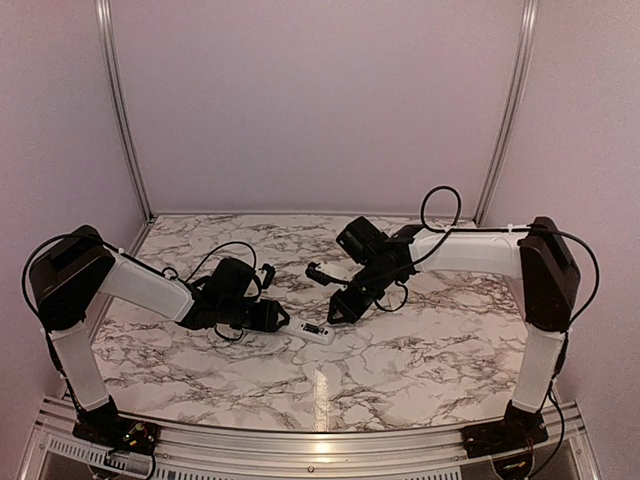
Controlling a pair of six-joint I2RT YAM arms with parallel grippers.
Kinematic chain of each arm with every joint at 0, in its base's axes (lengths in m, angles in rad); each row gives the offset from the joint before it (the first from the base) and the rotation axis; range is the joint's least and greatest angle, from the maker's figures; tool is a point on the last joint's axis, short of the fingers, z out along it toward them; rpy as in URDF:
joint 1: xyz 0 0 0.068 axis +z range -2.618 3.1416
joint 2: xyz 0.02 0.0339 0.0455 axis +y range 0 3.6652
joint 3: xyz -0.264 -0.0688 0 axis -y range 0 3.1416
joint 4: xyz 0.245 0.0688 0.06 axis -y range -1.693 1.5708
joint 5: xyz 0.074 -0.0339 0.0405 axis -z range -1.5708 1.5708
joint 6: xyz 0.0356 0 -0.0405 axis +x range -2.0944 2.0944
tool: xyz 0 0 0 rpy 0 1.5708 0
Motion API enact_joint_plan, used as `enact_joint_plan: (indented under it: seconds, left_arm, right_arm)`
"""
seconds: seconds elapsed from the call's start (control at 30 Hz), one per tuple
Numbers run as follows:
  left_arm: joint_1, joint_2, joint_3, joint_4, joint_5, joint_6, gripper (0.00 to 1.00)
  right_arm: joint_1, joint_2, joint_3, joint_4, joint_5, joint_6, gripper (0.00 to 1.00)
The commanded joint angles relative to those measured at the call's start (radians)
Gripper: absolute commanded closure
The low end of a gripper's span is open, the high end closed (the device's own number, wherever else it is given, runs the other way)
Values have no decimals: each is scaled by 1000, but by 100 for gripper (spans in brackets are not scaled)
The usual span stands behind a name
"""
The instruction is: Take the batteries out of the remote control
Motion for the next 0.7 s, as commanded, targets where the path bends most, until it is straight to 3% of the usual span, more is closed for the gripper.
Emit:
enact_joint_plan:
  seconds: [0.0, 0.33, 0.67]
  left_arm:
    - [-7, 21, -11, 37, 50, 16, 52]
    - [-8, 31, -1, 34, 54, 16, 52]
    - [-8, 42, 10, 32, 56, 16, 52]
  right_arm:
    - [11, 77, 13, -57, 51, 2, 100]
    - [115, 80, -1, -61, 364, 75, 100]
    - [173, 72, 8, -96, 514, 131, 100]
